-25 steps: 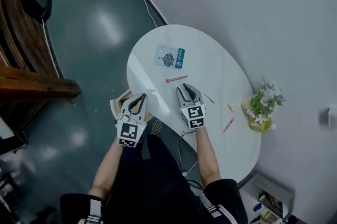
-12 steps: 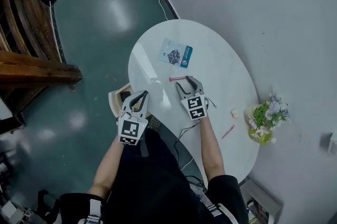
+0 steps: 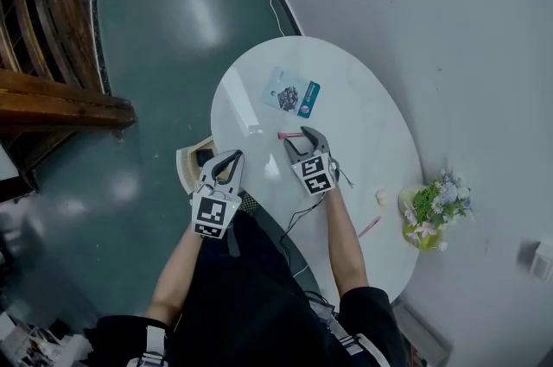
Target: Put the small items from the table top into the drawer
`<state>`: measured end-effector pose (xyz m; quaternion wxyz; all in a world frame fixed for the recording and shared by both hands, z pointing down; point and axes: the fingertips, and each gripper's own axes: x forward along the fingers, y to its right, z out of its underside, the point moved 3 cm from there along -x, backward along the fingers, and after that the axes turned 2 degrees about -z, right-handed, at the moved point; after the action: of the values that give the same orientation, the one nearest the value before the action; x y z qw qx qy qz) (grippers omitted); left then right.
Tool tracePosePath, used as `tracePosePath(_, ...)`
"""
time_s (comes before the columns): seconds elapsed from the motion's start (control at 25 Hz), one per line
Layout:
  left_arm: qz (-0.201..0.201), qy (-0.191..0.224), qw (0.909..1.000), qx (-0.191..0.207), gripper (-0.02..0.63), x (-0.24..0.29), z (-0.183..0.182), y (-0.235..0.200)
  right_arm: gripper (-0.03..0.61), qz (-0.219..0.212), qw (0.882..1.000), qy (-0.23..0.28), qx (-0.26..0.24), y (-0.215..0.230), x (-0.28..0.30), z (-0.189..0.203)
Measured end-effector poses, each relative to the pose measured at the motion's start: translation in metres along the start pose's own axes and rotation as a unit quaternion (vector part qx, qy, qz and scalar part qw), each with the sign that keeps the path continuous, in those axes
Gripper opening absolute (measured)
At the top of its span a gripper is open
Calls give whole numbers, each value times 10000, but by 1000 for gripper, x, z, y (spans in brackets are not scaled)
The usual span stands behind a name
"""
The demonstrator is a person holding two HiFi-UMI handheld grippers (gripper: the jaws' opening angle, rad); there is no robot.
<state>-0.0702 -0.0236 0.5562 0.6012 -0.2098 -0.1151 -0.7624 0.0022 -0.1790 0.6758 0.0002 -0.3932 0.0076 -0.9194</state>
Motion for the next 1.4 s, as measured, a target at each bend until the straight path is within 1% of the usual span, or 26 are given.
tracePosePath(0.24,-125,-26,9999,-104,20,2,2,-7,213,-42,10000,-65,53,-2,2,3)
tracePosePath(0.32,-132,-17,9998,-114,20,3,1,-7,180,-110,9998,-140,50,-5,2,3)
tracePosePath(0.4,-128,-13,9999,-106,20,3,0,-7,125,-147,9997,-192,-2,-10,3,2)
tracePosePath(0.56,-118,-22,9999,-84,20,2,0,-7,66,-79,9997,-232,-2,-15,4,1)
tracePosePath(0.8,-98,-7,9999,-59,20,-2,0,-8,63,-28,9997,-199,138,-15,4,1)
tracePosePath(0.96,-128,18,9999,-34,20,-7,-1,-13,63,16,9996,-56,260,-16,-1,-6)
tracePosePath(1.24,-196,167,9997,39,20,-24,-14,-22,63,153,9982,432,385,-25,-29,-44)
tracePosePath(1.4,-198,292,9993,144,20,-37,-24,-24,63,277,9946,858,509,-35,-53,-72)
